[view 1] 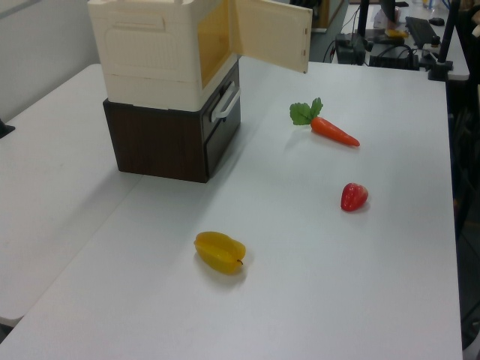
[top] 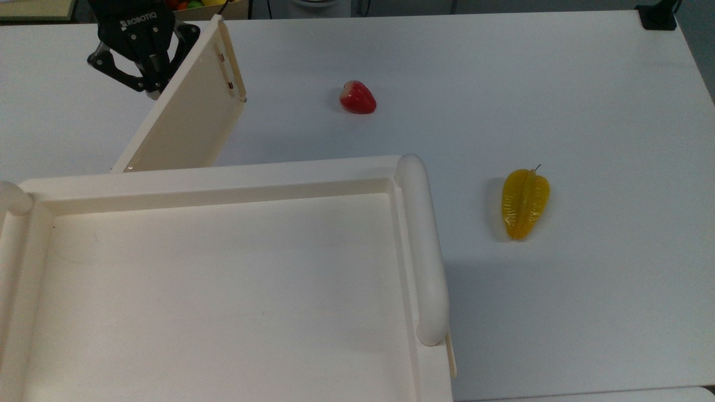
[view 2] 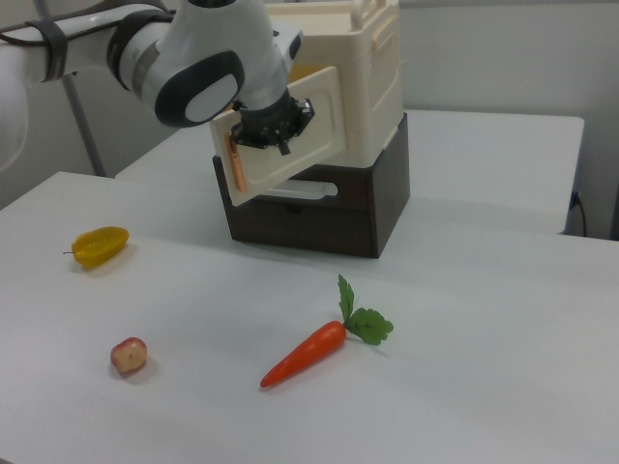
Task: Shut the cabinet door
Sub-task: 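Sweep the gripper along the door, swinging it shut against the cabinet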
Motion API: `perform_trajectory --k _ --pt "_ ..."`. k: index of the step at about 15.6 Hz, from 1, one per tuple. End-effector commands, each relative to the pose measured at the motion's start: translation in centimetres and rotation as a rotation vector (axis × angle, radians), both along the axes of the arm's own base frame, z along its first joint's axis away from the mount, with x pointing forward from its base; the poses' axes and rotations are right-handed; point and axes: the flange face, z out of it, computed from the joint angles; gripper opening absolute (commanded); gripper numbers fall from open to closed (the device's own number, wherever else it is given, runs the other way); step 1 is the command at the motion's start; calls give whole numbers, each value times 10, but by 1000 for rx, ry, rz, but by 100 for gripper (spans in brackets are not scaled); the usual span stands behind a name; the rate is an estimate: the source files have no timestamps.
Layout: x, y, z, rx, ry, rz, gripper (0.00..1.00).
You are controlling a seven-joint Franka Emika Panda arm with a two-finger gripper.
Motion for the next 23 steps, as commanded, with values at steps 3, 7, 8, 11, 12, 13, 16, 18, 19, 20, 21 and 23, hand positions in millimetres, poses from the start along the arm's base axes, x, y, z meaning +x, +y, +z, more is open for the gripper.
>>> perform_trajectory --k 3,7,8,11,12,13,16,18,19,20,21,23 --pt "18 49 -7 88 -31 -106 0" --pt "46 98 -21 168 -87 -230 0" --pt "52 109 -21 193 -93 -259 0" --pt "67 138 -27 253 -146 -336 0" --pt "70 149 -31 268 -171 -353 0" --pt "73 159 -36 283 -197 -371 0" --pt "79 170 -45 313 -248 -414 0" --pt "79 169 -44 339 -256 -443 0" --pt "80 168 -44 351 -259 -456 0" --pt "80 169 -45 349 -258 -456 0" --pt "80 169 -45 345 -256 -453 0" --pt "78 168 -44 346 -248 -453 0"
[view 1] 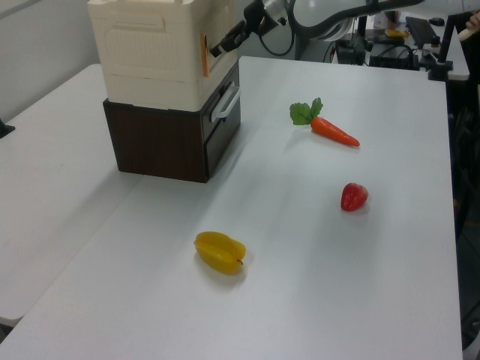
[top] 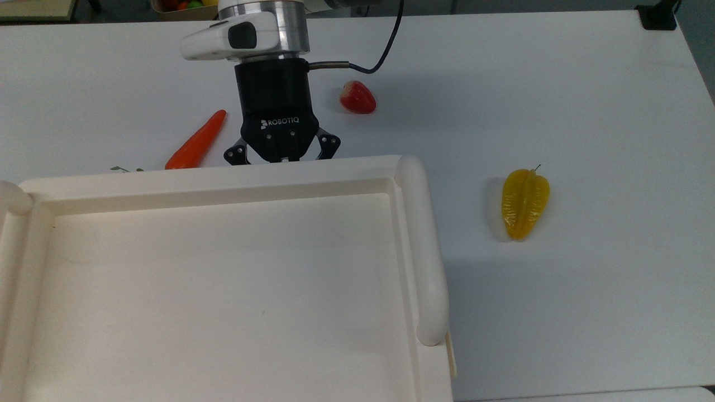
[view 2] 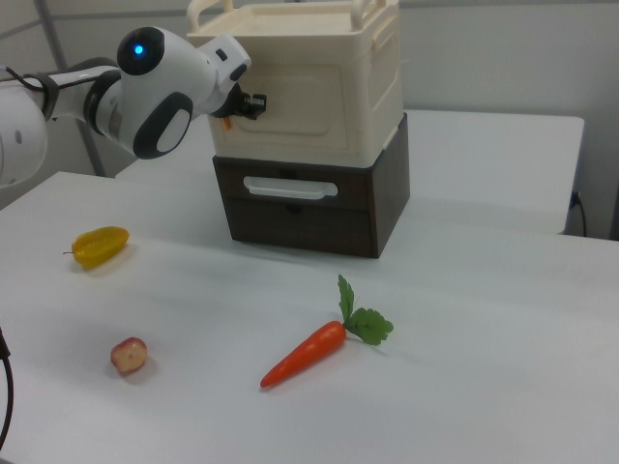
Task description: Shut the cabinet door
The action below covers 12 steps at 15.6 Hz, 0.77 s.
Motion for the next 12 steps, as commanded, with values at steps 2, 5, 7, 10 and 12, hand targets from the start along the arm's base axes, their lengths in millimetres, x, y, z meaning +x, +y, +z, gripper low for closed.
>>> perform_trajectory --k 2,5,7,10,12 --pt "-5 -4 0 29 42 -12 0" --pt "-24 -25 8 59 206 25 0" --pt "-41 -48 19 83 352 60 0" --pt "-75 -89 39 165 531 31 1" --pt "-94 -108 42 203 664 -71 9"
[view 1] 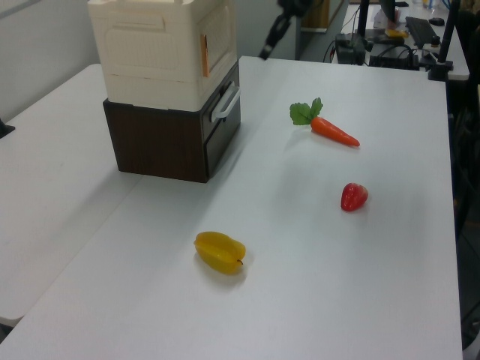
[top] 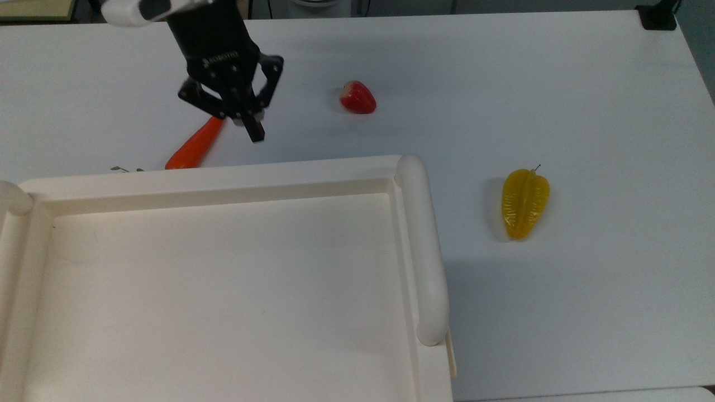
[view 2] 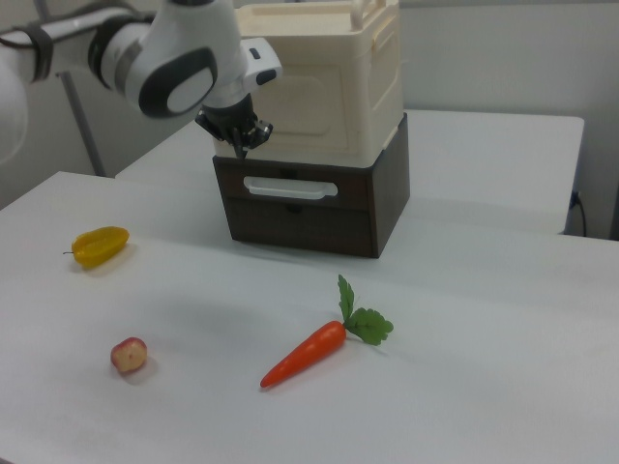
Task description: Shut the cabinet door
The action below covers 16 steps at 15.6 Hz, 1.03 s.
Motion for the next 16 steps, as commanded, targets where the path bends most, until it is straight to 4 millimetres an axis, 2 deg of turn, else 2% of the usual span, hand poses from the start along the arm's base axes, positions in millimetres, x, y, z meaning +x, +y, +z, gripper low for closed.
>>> perform_trajectory --k 1,3,4,6,9,13,16 --pt "-46 -25 10 6 246 -156 15" --pt "-59 -27 7 -97 356 -217 23" --pt "-62 -27 2 -142 394 -228 37" --pt "-67 -30 -4 -204 439 -238 100" --pt "-69 -30 -3 -231 443 -243 100" --pt "-90 -32 1 -242 472 -251 100" --pt "-92 -34 4 -248 473 -255 100"
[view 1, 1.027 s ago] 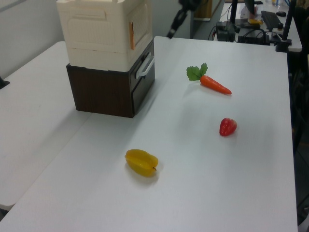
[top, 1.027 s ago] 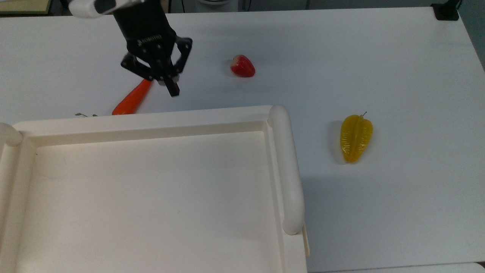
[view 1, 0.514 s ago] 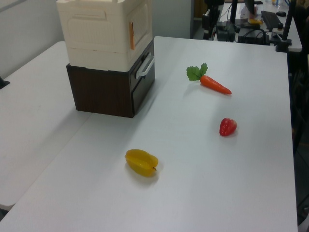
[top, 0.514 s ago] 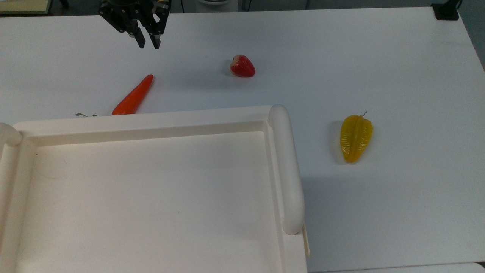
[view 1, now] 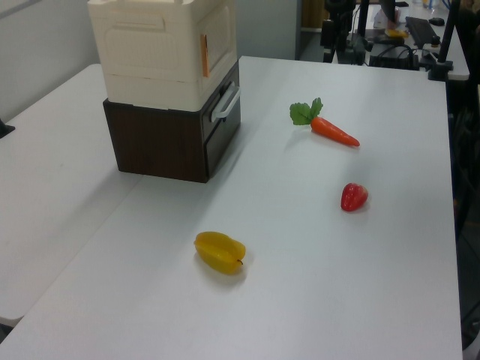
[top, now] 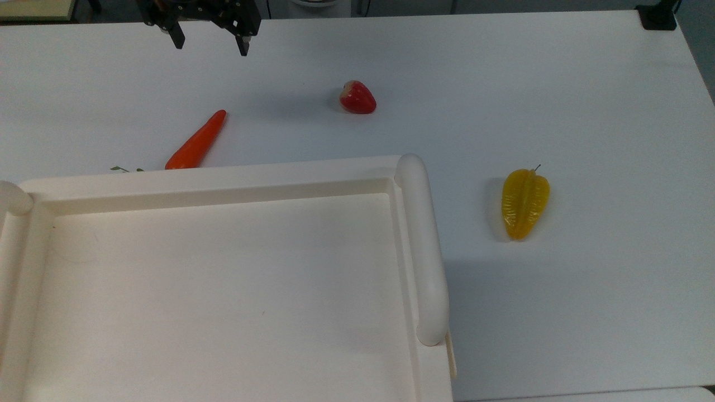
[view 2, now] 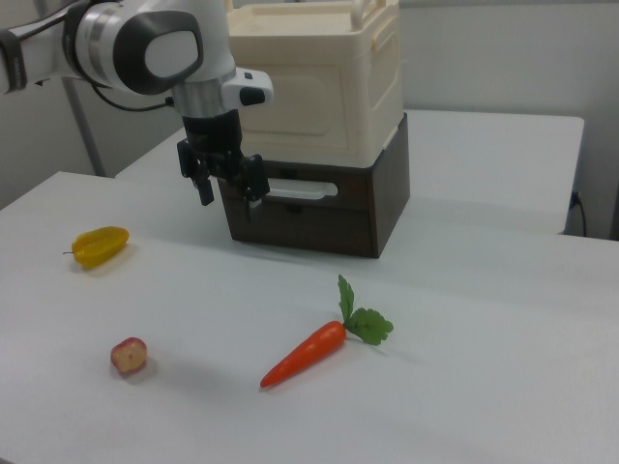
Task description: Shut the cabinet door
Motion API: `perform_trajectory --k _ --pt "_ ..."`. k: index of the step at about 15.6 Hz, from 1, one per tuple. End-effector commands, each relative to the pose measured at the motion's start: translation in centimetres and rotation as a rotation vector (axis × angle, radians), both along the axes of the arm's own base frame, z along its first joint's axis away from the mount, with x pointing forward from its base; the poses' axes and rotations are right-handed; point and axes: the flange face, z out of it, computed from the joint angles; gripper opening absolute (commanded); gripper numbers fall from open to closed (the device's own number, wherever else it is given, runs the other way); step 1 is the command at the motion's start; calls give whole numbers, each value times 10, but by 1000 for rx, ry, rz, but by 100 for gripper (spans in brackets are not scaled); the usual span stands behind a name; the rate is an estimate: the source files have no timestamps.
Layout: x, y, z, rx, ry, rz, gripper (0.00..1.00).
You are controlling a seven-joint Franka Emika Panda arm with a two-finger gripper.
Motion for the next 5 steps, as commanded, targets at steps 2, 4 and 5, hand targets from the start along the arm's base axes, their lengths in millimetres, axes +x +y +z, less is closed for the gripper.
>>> perform_trajectory --k 2,4,5 --pt "-18 2 4 -14 24 -16 100" --pt "-19 -2 7 -13 20 -35 100" --pt "-19 -4 8 -13 18 -38 100"
